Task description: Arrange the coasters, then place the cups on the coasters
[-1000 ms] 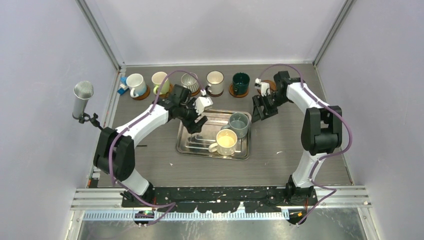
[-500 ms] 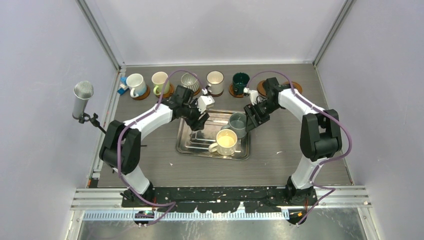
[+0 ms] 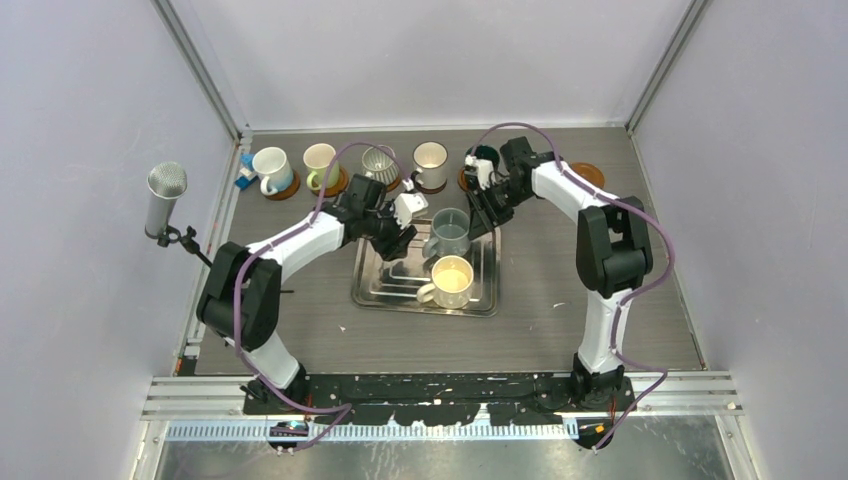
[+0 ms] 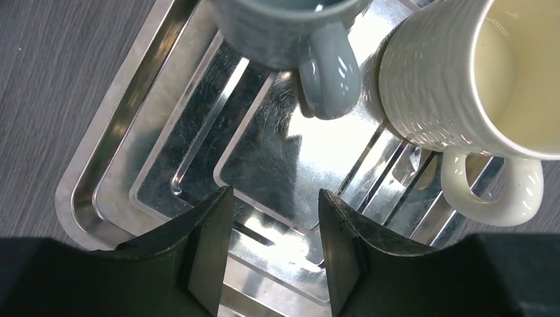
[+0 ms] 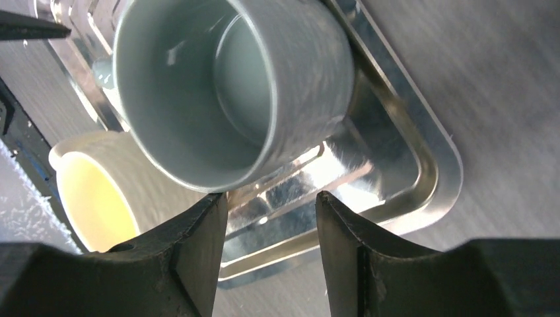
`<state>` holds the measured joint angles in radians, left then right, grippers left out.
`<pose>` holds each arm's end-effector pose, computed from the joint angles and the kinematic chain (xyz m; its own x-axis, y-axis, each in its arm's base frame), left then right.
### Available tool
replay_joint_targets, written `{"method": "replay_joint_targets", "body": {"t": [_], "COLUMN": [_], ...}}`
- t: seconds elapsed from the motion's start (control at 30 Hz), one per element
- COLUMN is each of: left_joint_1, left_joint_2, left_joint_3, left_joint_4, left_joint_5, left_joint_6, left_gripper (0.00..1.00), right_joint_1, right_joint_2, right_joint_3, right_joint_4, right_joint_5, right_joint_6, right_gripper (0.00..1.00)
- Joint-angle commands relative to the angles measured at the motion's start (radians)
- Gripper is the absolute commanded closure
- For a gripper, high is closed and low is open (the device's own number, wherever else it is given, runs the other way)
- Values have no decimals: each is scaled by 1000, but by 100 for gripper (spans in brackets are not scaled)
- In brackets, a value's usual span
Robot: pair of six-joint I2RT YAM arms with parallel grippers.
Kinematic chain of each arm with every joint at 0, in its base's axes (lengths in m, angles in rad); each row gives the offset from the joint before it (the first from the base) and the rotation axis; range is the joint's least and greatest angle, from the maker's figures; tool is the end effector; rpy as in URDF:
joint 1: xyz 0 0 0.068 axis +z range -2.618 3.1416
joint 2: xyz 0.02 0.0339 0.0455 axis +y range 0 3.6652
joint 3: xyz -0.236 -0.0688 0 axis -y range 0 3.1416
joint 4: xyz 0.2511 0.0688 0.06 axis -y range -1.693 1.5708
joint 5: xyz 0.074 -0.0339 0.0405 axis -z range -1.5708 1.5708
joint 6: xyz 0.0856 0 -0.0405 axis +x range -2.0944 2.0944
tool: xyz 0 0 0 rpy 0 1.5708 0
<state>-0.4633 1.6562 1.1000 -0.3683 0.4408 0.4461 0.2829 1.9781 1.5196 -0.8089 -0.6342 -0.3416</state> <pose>0.3203 -0.2008 0.1461 -0.3707 0.6214 -0.6903 0.8801 0.4724 -0.0474 0.3775 0.1626 0.1364 -0.7312 -0.4936 -0.4709 -0.6790 0.5930 0.4327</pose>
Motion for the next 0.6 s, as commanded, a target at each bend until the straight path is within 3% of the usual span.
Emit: {"method": "replay_joint_targets", "body": {"t": [0.0, 0.33, 0.47, 0.57], "left_joint_1": [-2, -90, -114, -115], "left_joint_2": [-20, 96, 124, 135], "left_joint_3": [-13, 65, 76, 81], "left_joint_4": [112, 179, 210, 247], "left_joint_5": [19, 61, 54, 33], "left_joint_6": [-19, -18, -58, -113], "left_gripper": [50, 79, 81, 80], "right_joint_1": [18, 19, 24, 38], "right_joint_2": [46, 97, 109, 125], "right_joint_3": [100, 177, 182, 200], "right_joint_4": [71, 83, 122, 128], "right_joint_5": [-23, -18, -23, -23], "right_joint_6": [-12, 68, 118, 125], "right_gripper": [44, 43, 43, 53]}}
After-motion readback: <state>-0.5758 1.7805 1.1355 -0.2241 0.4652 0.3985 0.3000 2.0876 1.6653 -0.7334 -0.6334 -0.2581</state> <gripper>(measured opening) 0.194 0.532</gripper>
